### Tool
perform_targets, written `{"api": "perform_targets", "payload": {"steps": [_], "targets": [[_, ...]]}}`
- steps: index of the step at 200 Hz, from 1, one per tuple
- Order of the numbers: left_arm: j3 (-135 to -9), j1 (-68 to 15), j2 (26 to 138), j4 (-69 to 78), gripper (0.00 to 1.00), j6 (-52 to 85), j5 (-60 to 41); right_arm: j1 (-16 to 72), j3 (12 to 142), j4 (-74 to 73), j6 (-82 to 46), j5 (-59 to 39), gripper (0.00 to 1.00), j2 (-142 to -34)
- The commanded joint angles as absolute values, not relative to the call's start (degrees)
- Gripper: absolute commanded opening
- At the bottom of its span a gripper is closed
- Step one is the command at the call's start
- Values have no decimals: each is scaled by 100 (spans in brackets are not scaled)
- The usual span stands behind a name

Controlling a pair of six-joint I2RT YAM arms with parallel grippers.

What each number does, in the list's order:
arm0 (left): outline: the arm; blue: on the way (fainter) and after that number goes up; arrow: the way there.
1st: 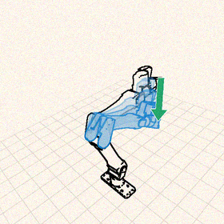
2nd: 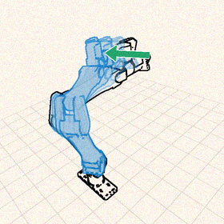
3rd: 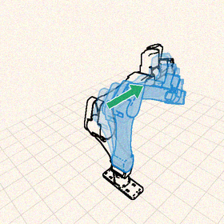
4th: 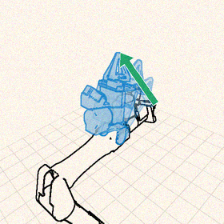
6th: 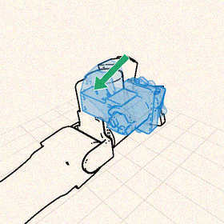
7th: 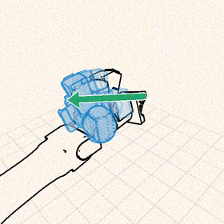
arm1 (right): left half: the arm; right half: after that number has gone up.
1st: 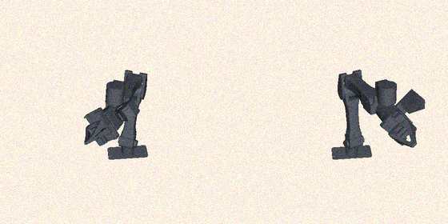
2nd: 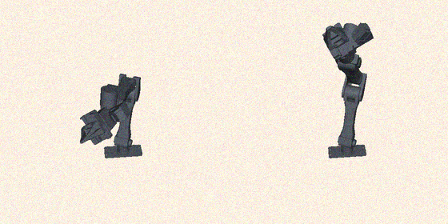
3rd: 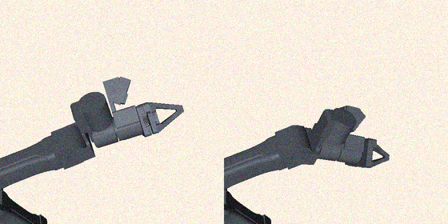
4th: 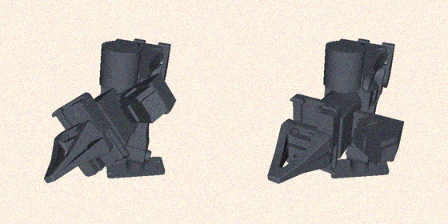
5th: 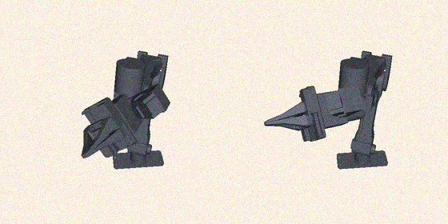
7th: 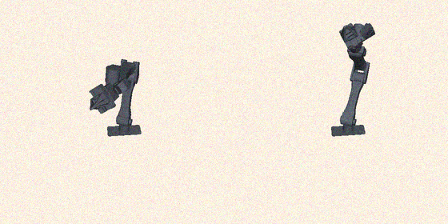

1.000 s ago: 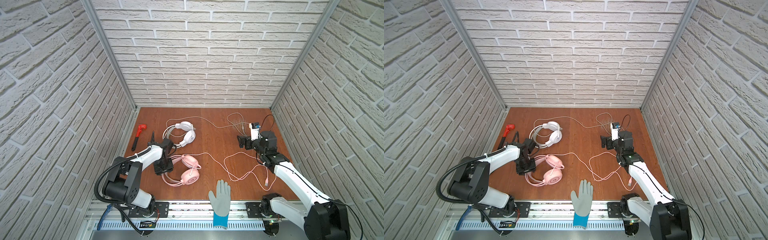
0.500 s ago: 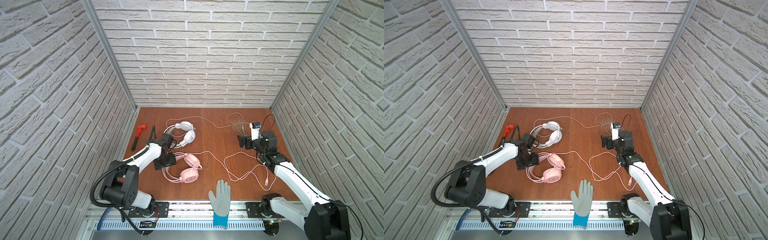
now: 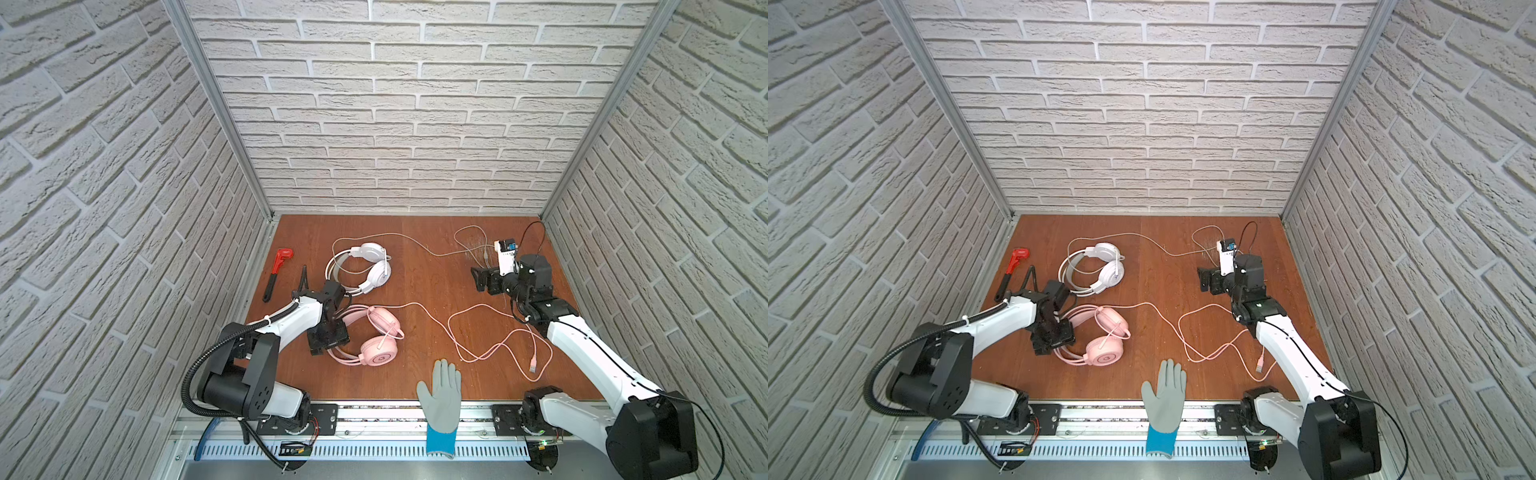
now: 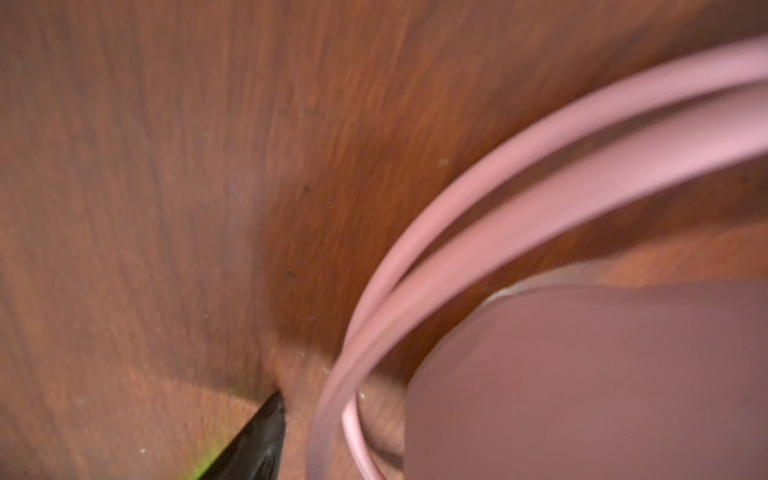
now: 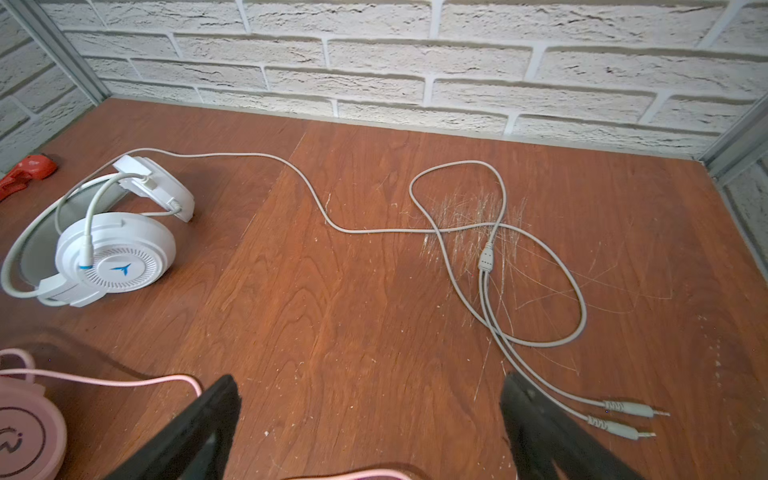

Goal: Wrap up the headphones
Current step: 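Grasp the pink headset band with the left gripper while the right gripper approaches the cable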

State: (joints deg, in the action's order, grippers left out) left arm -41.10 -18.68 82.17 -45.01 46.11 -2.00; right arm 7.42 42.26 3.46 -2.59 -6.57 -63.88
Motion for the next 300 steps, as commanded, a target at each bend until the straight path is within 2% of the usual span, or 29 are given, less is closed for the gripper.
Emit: {"api": "perform_targets", "payload": {"steps": [1,18,53,83,109,135,186,300], "targets": [[-4121,-1881,8427,-4317,64,4562,98,799,4347,530,-159,-944,97,-6455],[-4140,-1886,8461,-4244,57,4552,155,793,4344,584,-187,-1018,97,-6486],[-4101,-1883,8619,-3989,53,4747,171,808,4368,659,-176,-1047,96,-6540],[-4010,-1881,8600,-3905,40,4886,207,821,4416,722,-135,-1105,96,-6621],[-4008,-1881,8543,-3911,36,4912,255,860,4507,841,-80,-1282,96,-6744],[-4038,-1882,8584,-3881,27,4921,267,967,4579,889,-54,-1397,95,-6902],[-4172,-1882,8582,-3941,0,4719,143,1264,4634,898,119,-1306,95,-7093],[-4956,-1892,7432,-4051,0,3311,-1106,1556,4602,606,53,-1379,91,-7306]]}}
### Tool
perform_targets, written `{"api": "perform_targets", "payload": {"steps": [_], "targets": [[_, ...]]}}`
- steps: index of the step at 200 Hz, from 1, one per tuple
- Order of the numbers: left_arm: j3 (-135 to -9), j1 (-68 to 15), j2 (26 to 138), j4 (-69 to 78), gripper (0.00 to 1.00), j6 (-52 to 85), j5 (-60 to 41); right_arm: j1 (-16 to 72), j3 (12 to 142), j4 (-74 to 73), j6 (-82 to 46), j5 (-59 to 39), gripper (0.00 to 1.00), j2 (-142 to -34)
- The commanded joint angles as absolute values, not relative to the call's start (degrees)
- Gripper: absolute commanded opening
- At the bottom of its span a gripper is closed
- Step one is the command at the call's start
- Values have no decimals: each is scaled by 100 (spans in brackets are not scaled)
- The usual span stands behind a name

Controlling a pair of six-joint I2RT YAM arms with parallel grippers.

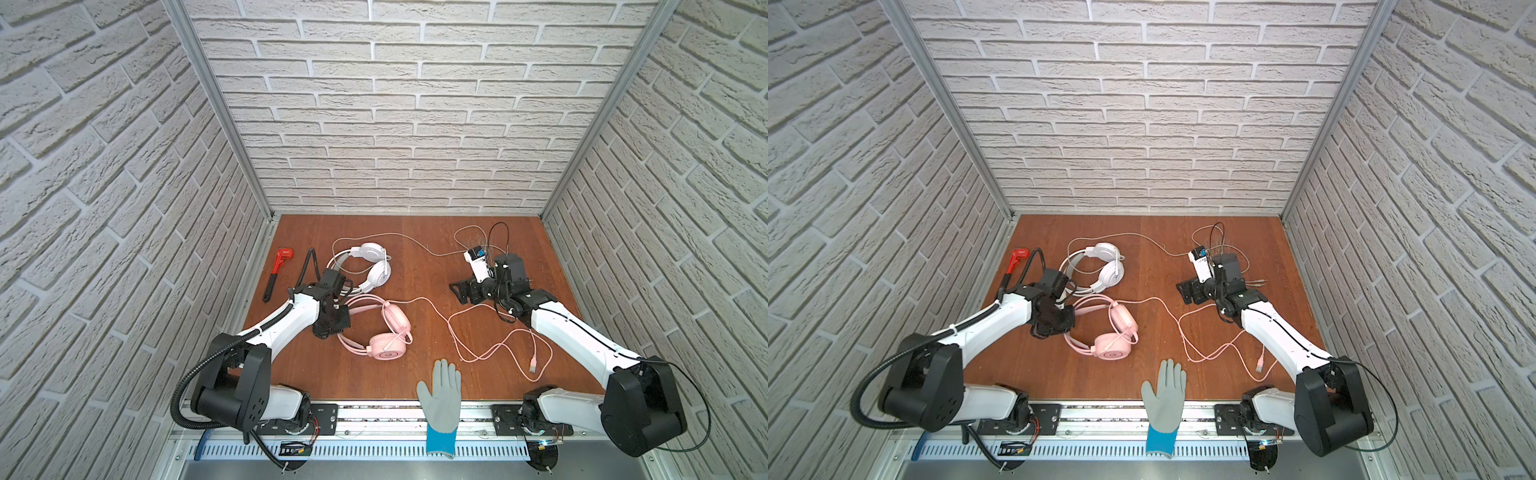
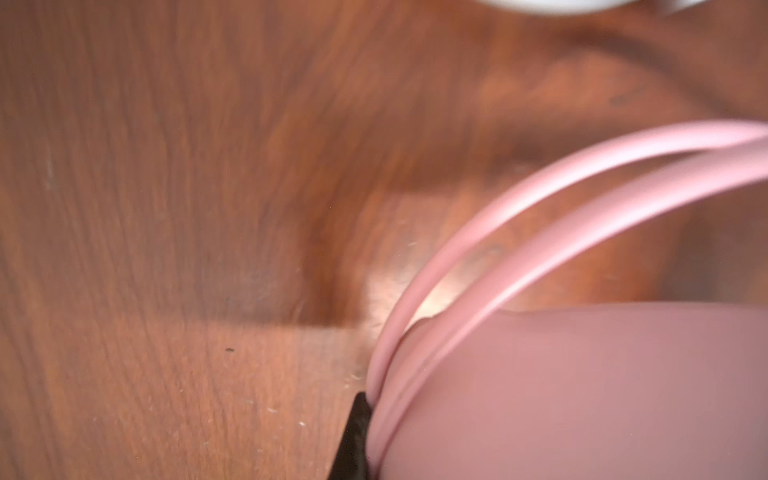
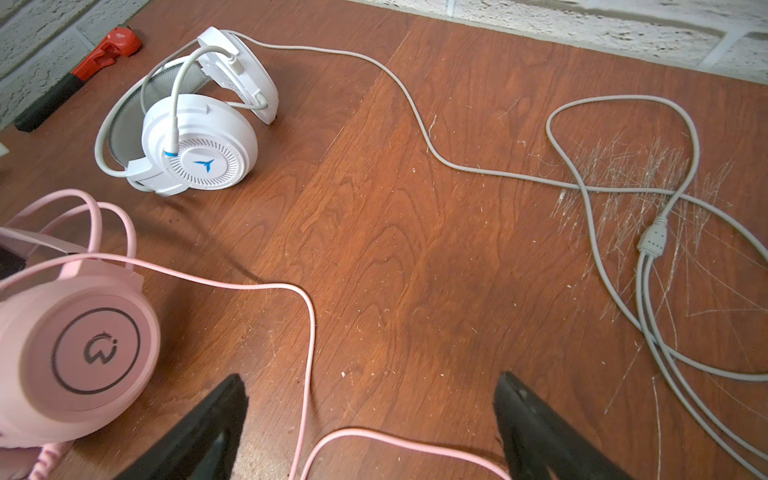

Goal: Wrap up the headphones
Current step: 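Grasp the pink headset band with the left gripper while the right gripper approaches the cable, then lift the pink headset with the left gripper while the right gripper grasps the pink cable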

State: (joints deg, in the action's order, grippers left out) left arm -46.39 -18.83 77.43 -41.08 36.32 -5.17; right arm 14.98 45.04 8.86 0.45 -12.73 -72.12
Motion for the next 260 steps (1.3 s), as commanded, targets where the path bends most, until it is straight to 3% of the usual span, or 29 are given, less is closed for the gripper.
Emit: {"api": "perform_targets", "payload": {"steps": [1,135,206,260], "targets": [[-4961,-1891,7416,-4042,0,3308,-1129,1556,4604,611,53,-1384,91,-7314],[-5769,-1609,7365,-3817,0,3138,-2007,1752,4741,197,-386,-2550,91,-8368],[-6047,-1383,7177,-4043,0,3008,-2462,2116,4761,-283,-606,-2367,90,-8916],[-6049,-1240,7070,-3900,0,3250,-2614,2266,4835,-265,-721,-2415,83,-9270]]}}
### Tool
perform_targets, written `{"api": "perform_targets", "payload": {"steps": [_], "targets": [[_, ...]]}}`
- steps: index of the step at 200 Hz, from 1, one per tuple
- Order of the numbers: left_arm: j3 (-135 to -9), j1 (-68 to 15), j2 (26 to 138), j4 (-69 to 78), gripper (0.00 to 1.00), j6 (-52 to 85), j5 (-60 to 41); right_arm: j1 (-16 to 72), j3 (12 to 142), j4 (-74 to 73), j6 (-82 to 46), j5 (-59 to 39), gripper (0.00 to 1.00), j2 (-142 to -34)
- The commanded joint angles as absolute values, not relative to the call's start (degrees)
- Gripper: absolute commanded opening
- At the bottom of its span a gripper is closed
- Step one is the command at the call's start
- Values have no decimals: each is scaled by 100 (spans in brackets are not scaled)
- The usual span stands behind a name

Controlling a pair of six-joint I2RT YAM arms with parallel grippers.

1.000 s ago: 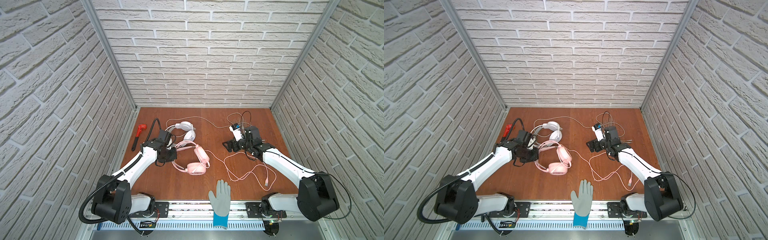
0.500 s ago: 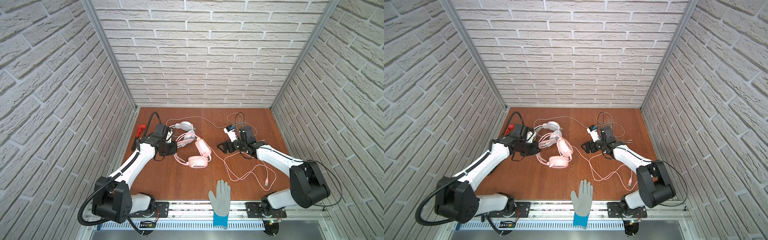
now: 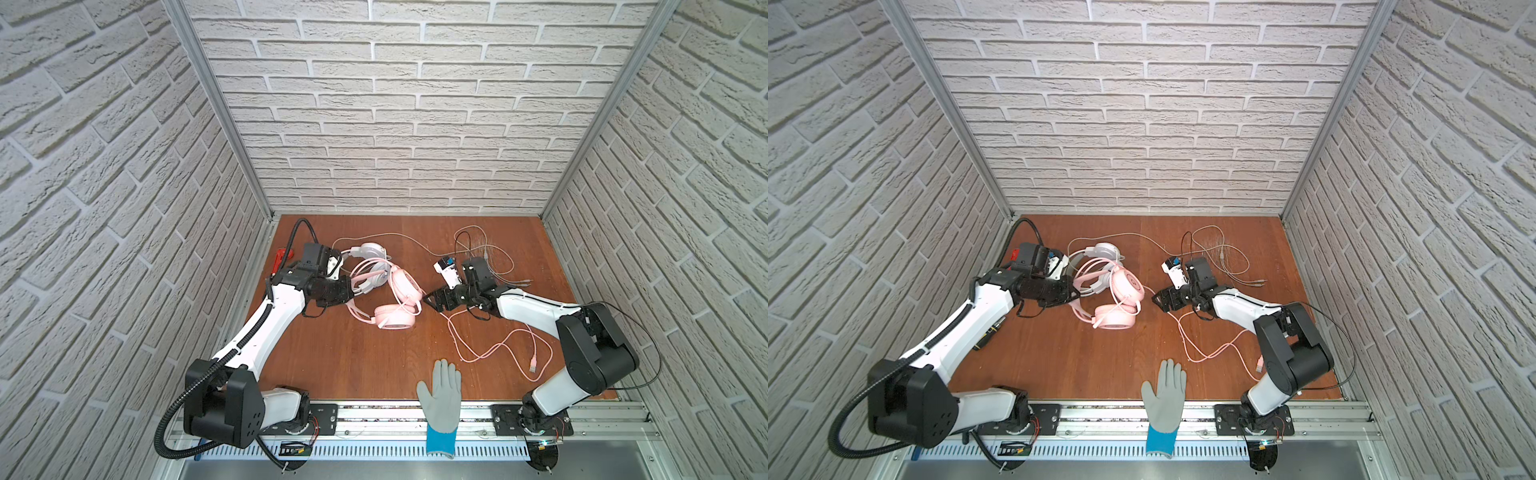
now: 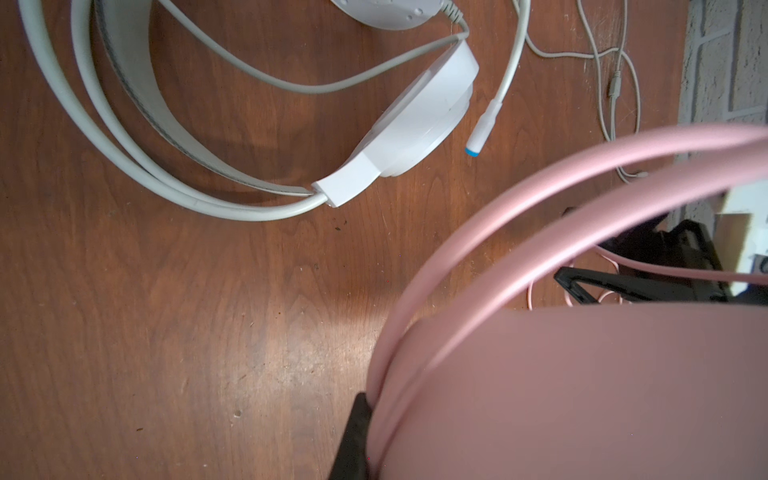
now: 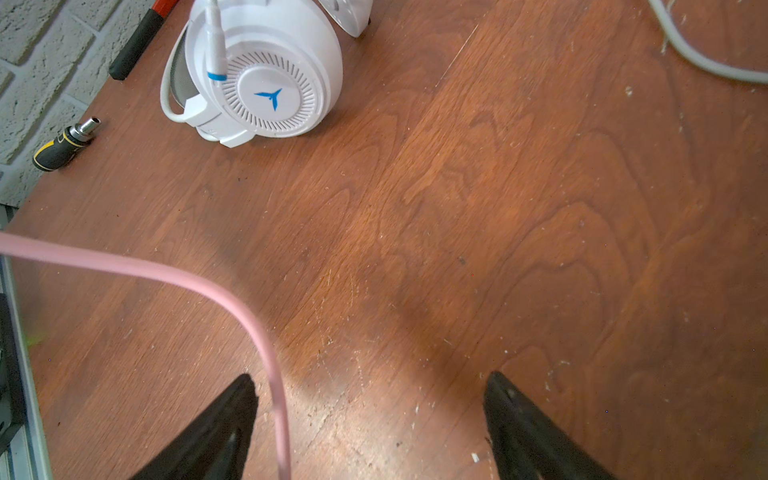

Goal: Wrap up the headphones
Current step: 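Lift the pink headset with the left gripper while the right gripper grasps the pink cable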

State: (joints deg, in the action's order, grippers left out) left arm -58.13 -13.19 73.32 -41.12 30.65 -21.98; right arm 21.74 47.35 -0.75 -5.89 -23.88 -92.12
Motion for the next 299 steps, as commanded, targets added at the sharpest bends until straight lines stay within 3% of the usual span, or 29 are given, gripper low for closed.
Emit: {"api": "perform_targets", "payload": {"steps": [1,63,98,166,249,299], "targets": [[-6048,-1231,7068,-3888,0,3260,-2617,2267,4830,-269,-721,-2416,83,-9267],[-6067,-994,7161,-3429,0,3812,-2743,2338,4640,-349,-903,-2562,58,-9390],[-6127,-940,7131,-3304,0,3981,-2654,2353,4607,-250,-894,-2646,50,-9431],[-6264,-914,7090,-3103,0,4166,-2514,2355,4384,-303,-1002,-2664,43,-9433],[-6231,-624,7126,-2931,0,4324,-2363,2355,4087,-152,-996,-2365,48,-9095],[-6442,-585,7292,-3250,0,4065,-2373,2356,3983,-43,-974,-2335,38,-8930]]}}
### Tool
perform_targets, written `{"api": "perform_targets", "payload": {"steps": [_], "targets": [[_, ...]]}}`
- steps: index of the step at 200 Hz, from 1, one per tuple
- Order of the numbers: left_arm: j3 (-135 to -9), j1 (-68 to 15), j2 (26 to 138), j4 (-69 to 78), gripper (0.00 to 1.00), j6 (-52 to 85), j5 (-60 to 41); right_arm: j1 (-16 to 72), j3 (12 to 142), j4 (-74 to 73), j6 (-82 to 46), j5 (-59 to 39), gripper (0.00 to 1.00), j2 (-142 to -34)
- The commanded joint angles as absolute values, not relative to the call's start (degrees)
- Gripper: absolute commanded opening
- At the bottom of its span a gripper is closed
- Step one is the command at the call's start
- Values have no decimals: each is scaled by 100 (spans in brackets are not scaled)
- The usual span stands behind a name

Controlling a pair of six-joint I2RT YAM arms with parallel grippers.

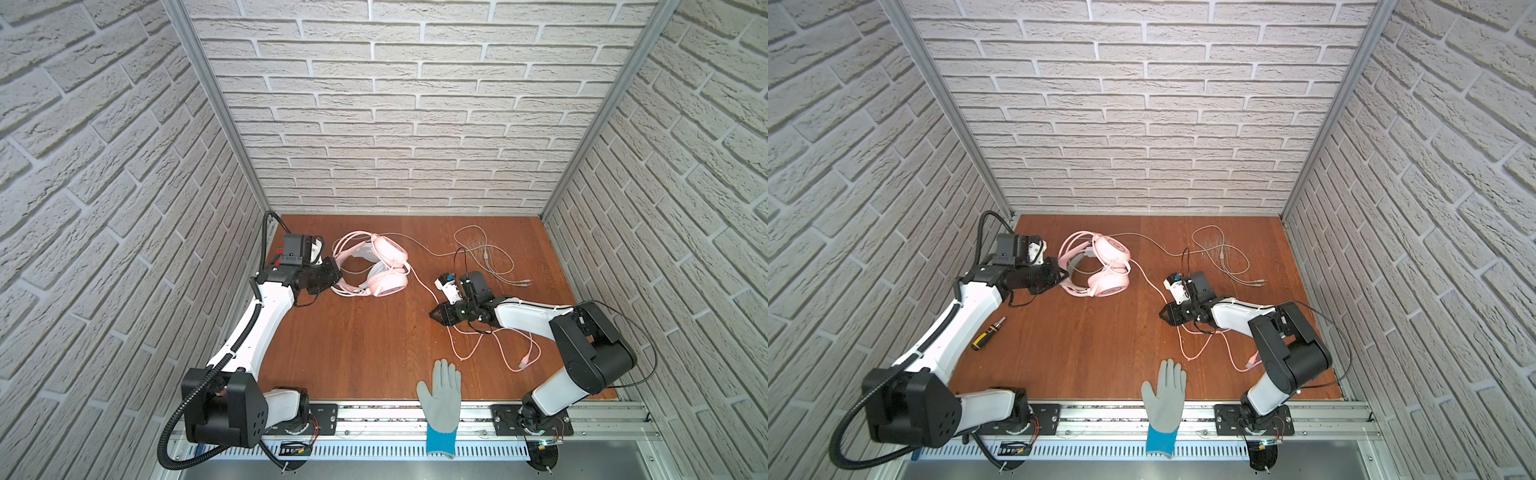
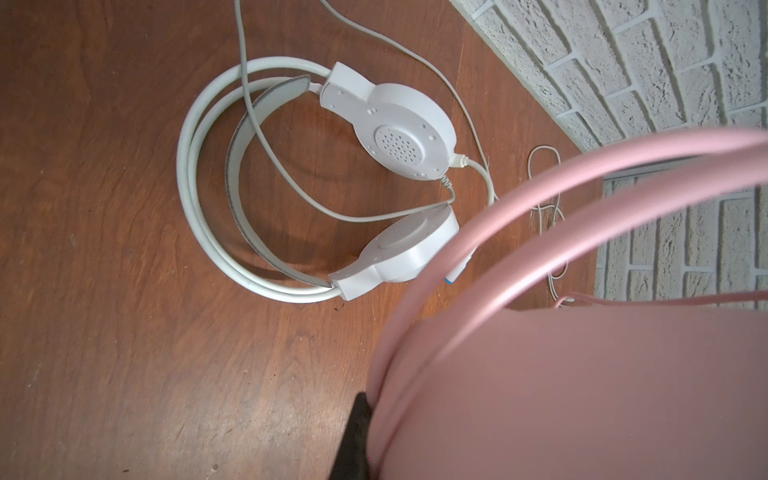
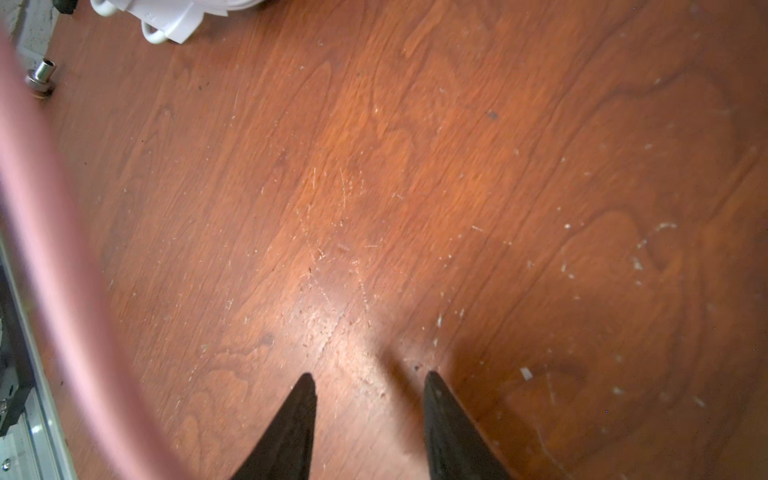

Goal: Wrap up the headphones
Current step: 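Lift the pink headset with the left gripper while the right gripper grasps the pink cable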

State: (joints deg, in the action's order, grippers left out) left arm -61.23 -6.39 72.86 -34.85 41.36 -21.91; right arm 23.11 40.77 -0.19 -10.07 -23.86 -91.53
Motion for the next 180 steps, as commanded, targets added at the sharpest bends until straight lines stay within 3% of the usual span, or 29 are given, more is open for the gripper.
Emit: {"api": "perform_targets", "payload": {"steps": [1,35,108,180], "targets": [[-6442,-582,7294,-3251,0,4067,-2369,2356,3982,-44,-975,-2332,37,-8930],[-6431,-541,7289,-3278,0,4147,-2194,2355,3996,25,-951,-2359,31,-8848],[-6427,-519,7330,-3213,0,4438,-1981,2371,4358,915,-501,-2425,7,-8388],[-6625,-520,7349,-3044,0,4787,-1593,2596,4693,1601,-135,-2790,6,-7953]]}}
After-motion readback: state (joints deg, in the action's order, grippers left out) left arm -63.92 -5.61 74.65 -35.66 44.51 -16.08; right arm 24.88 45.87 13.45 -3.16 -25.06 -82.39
